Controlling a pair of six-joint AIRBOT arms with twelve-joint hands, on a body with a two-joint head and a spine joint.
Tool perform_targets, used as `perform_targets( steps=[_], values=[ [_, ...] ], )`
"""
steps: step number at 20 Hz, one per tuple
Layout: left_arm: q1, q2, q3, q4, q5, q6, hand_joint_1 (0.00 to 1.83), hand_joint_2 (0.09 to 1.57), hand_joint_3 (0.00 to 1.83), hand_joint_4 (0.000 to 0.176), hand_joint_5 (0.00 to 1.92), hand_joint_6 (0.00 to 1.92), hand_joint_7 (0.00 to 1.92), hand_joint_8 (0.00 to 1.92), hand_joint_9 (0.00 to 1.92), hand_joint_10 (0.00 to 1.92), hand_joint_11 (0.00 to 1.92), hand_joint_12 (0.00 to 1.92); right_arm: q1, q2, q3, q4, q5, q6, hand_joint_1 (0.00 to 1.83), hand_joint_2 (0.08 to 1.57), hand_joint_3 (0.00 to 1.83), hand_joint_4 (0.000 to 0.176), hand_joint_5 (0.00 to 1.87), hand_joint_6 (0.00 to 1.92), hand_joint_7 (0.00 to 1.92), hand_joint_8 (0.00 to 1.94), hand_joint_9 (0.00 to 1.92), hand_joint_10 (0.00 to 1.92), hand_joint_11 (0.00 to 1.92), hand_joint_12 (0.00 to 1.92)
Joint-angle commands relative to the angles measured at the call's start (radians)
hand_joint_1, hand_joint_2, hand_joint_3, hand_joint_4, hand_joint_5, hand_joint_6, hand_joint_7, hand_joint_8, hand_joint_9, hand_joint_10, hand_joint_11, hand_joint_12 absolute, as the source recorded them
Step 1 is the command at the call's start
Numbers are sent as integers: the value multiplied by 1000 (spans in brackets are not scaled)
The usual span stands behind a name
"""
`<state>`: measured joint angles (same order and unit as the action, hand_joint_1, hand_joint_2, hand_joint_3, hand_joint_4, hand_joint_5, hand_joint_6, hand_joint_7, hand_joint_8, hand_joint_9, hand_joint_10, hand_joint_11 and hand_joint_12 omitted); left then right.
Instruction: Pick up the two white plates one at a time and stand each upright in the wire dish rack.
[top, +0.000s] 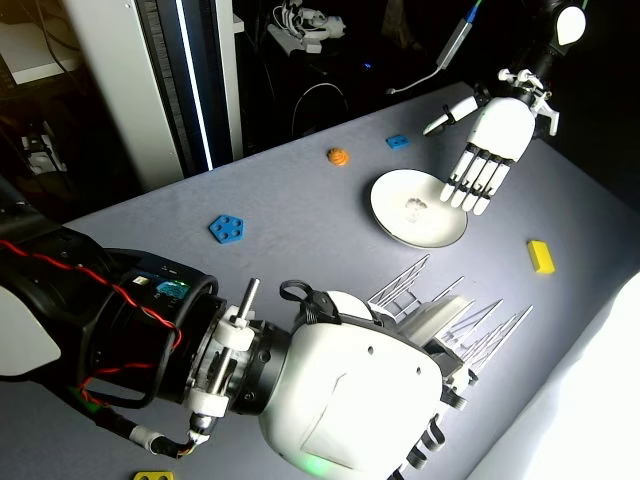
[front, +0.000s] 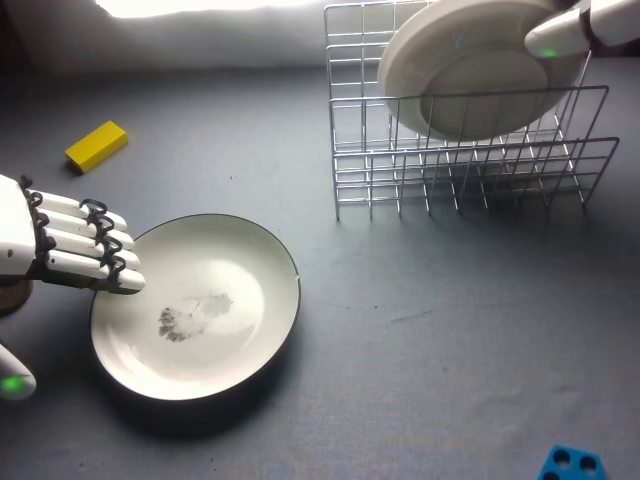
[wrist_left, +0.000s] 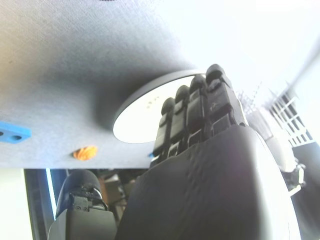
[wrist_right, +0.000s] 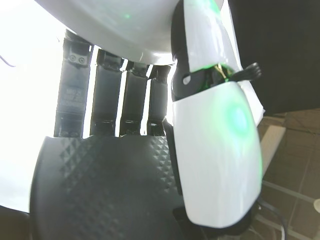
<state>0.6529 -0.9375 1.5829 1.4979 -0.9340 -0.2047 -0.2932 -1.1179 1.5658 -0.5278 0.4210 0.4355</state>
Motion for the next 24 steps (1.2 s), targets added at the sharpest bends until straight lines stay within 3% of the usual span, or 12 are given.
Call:
perform_targets(
  steps=[1, 7, 9, 10, 11, 12, 13, 14, 15, 18, 22, 24],
  values=[
    [-2, -1, 7, -60, -24, -2, 0, 1031, 2, 0, 64, 1, 69, 4, 41, 4, 13, 19, 7, 5, 10, 42, 119, 12, 1377, 1108, 0, 0, 893, 1063, 954, 978, 1010, 1074, 862, 1116],
    [2, -3, 8, -60, -24, -2, 0, 1026, 0, 0, 69, 3, 62, 2, 34, 3, 10, 27, -7, -6, 24, 43, 123, 22, 1376, 1113, 1, 0, 864, 1085, 959, 991, 992, 1097, 833, 1143],
    [4, -3, 8, -60, -24, -2, 0, 1033, 3, 0, 72, 4, 64, 3, 37, 4, 12, 30, -10, -8, 29, 44, 122, 23, 1359, 1162, 0, 0, 787, 1237, 864, 1121, 877, 1246, 706, 1236],
    [5, -3, 8, -60, -24, -2, 0, 1029, 0, 0, 56, 0, 55, 0, 29, 0, 2, 28, -15, -12, 38, 52, 122, 23, 1232, 1164, 0, 0, 817, 1220, 935, 1068, 848, 834, 683, 1231],
    [6, -4, 8, -60, -24, -2, 0, 1026, 0, 0, 57, 2, 59, 2, 36, 4, 15, 36, -17, -13, 42, 59, 122, 23, 1200, 1175, 0, 0, 794, 1257, 934, 1081, 860, 600, 646, 1227],
    [6, -4, 8, -60, -24, -2, 0, 1027, 0, 0, 62, 4, 63, 4, 39, 5, 15, 37, -20, -15, 47, 63, 122, 23, 1145, 1179, 0, 0, 832, 1196, 851, 618, 856, 492, 603, 1240],
    [6, -4, 8, -60, -24, -2, 0, 1028, 0, 0, 68, 6, 62, 3, 35, 3, 11, 38, -26, -15, 50, 73, 122, 23, 1192, 1109, 0, 0, 721, 640, 863, 381, 851, 419, 570, 1245],
    [6, -4, 8, -60, -24, -2, 0, 1020, 0, 0, 75, 8, 73, 7, 47, 7, 26, 48, -29, -14, 50, 76, 122, 24, 1196, 1076, 0, 0, 758, 344, 901, 213, 856, 344, 549, 1239],
    [6, -4, 8, -60, -24, -2, 0, 1016, 0, 0, 70, 5, 63, 2, 36, 2, 11, 47, -29, -14, 50, 76, 123, 27, 1181, 1075, 0, 0, 789, 190, 915, 106, 850, 273, 505, 1242],
    [7, -4, 8, -60, -24, -2, 0, 1028, 1, 0, 82, 7, 75, 5, 47, 5, 14, 60, -29, -12, 50, 76, 123, 34, 1163, 1067, 0, 0, 827, 40, 930, 12, 871, 156, 490, 1232],
    [10, -4, 7, -60, -24, -2, 0, 1027, 0, 0, 87, 0, 76, 0, 47, 0, 0, 120, -27, -11, 49, 76, 129, 35, 1134, 1076, 2, 0, 805, 20, 892, 0, 843, 128, 442, 1256],
    [13, -4, 8, -60, -24, -2, 0, 1026, 0, 0, 83, 1, 69, 1, 41, 1, 0, 103, -18, -4, 46, 76, 133, 35, 1088, 1091, 3, 0, 707, 0, 803, 0, 773, 85, 330, 1282]
  ],
)
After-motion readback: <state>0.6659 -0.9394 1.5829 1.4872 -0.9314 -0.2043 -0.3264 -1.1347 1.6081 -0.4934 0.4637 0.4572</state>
